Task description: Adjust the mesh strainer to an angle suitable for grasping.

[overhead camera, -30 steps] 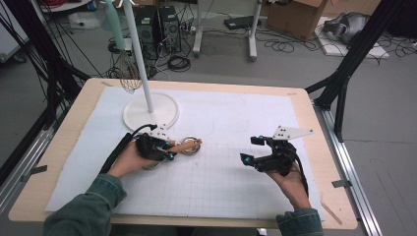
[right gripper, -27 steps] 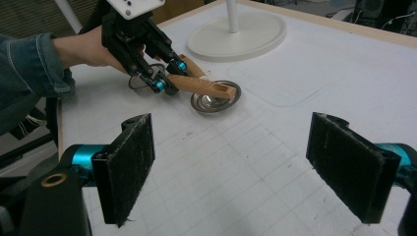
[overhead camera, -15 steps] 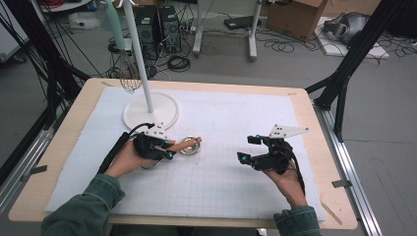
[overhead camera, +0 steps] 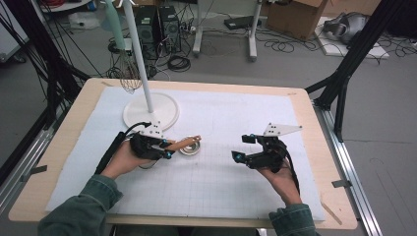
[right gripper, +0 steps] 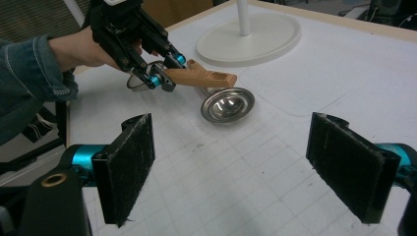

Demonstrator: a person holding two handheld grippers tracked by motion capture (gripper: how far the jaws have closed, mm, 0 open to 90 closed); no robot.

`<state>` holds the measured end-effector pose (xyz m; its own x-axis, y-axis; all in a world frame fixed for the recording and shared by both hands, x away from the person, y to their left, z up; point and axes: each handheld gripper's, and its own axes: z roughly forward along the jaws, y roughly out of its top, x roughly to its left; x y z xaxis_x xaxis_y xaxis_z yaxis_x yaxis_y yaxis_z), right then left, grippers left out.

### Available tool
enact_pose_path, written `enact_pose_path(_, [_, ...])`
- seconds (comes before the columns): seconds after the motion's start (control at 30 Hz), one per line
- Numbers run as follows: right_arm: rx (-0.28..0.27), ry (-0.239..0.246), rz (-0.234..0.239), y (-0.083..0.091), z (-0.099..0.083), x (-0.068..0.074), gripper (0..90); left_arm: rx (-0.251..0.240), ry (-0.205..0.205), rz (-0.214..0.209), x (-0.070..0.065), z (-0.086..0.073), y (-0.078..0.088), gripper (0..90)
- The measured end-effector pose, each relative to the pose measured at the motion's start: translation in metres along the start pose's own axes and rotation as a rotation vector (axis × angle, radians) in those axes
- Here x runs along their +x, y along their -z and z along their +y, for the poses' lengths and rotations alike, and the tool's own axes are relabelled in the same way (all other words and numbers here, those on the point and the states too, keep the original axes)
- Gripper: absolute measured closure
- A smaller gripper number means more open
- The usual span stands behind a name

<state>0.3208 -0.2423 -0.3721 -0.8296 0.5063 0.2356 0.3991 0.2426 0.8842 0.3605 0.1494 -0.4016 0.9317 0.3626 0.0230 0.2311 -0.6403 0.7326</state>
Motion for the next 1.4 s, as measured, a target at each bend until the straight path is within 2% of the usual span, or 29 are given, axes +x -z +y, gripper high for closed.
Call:
enact_pose_path(0.33, [0.009,-0.009,0.036,-0.015,0.006,0.004,17.4,-0.041,-0.005,-0.007,-0.003,0.002,0.012,68.8])
enact_pose_path(0.93, [0.031,0.002,0.092,-0.057,0.018,0.021,17.6,-0.112,-0.016,-0.002,-0.013,0.003,0.033,68.8])
enact_pose_path(1.33, [0.027,-0.006,0.12,-0.069,0.024,0.023,18.2,-0.152,-0.014,-0.004,-0.015,0.005,0.042,68.9])
enact_pose_path(1.4, [0.027,-0.008,0.122,-0.071,0.026,0.023,18.3,-0.153,-0.025,-0.001,-0.015,0.006,0.045,68.8])
